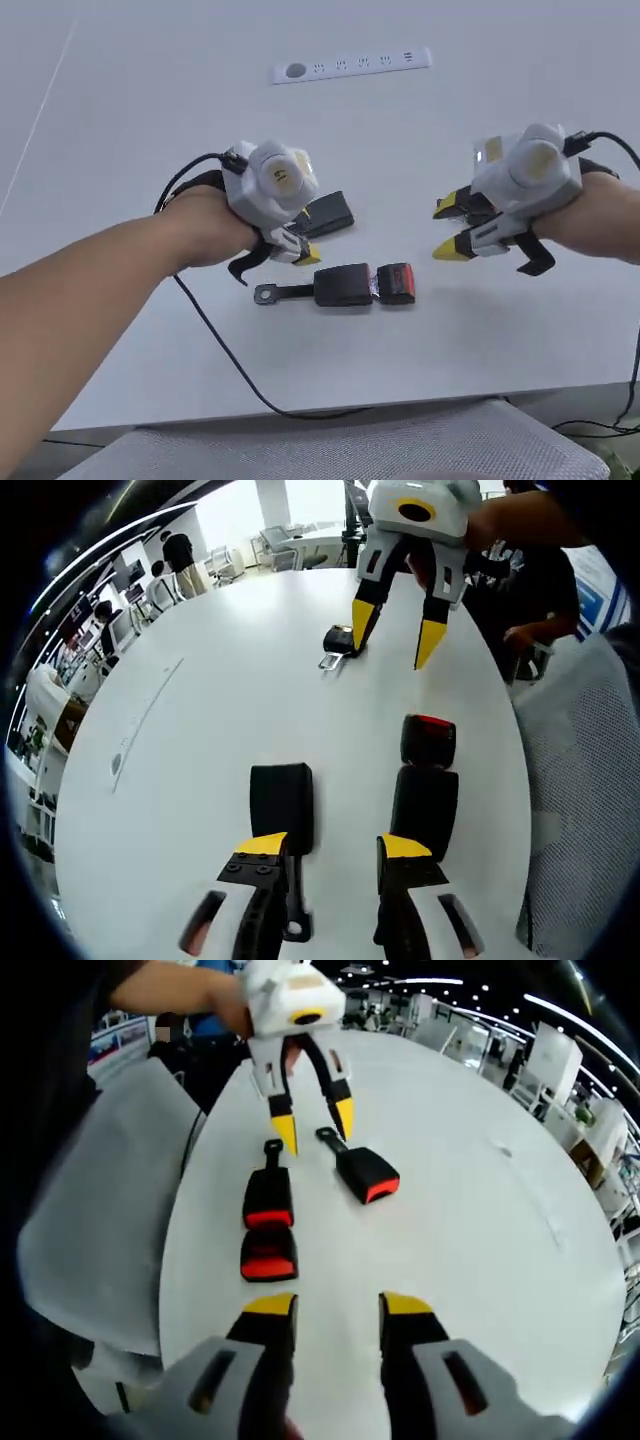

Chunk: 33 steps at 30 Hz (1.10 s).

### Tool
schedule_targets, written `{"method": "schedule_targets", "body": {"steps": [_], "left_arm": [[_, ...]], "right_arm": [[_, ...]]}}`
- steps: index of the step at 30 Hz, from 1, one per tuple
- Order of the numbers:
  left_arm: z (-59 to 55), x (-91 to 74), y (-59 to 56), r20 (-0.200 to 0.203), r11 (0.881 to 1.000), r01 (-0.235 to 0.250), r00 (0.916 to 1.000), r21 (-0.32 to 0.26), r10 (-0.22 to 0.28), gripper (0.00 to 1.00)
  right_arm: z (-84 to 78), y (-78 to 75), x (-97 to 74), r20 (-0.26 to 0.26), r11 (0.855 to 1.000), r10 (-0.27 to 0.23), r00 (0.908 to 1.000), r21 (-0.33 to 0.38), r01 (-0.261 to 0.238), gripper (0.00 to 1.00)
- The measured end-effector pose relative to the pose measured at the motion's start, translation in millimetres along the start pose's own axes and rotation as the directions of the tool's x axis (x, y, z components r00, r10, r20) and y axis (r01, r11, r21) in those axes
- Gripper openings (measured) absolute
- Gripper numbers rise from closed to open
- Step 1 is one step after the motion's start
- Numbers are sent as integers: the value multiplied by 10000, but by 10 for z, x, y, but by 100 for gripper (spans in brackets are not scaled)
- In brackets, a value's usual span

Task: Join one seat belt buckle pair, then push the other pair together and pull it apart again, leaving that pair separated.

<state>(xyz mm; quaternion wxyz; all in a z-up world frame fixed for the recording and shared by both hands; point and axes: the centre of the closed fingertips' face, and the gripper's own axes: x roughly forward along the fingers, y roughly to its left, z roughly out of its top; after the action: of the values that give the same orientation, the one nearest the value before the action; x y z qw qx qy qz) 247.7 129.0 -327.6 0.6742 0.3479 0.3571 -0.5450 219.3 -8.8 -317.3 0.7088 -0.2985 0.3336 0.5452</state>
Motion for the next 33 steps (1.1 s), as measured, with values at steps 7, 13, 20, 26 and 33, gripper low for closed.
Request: {"method": "schedule_targets", "body": {"steps": [7,13,20,26,33], "left_arm": [[34,36,241,-164,9988,-361,9992,-318,356,39],[-20,128,347,-405,9997,-195,9990,-171,188,40],[-64,282,447,-645,9998,161,9978,-130,-169,40],[-123,366,436,-808,9989,461,9956,-106,-468,40],[-102,425,366,-788,9956,901,9930,239,-880,36]], "right_arm": [[-213,-336,-133,-496,9997,-236,9985,85,241,33],[-558,-547,-196,-1164,9991,-338,9926,222,366,34],[-703,-650,-152,-1379,9986,-307,9900,386,363,37],[-803,-678,-25,-1649,9990,-8,9863,436,81,36],[-876,-674,38,-1889,9995,208,9818,284,-157,35]]}}
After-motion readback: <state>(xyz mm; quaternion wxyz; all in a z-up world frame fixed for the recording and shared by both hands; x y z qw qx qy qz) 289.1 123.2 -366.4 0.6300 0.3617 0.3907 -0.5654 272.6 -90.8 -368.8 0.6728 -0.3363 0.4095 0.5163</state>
